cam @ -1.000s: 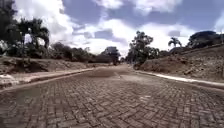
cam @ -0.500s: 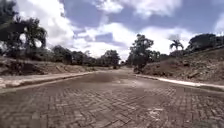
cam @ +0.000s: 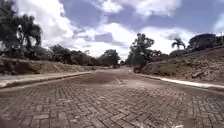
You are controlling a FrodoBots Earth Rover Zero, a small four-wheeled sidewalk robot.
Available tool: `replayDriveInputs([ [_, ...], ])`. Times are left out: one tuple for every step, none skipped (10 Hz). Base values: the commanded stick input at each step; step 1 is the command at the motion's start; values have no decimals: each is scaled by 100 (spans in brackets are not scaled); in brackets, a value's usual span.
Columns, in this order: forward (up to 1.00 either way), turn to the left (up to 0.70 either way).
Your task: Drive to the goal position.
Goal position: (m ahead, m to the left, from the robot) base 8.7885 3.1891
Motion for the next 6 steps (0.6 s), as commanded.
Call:
replayDriveInputs([
  [100,0],
  [100,0],
  [100,0],
  [100,0],
  [100,0],
  [100,0],
])
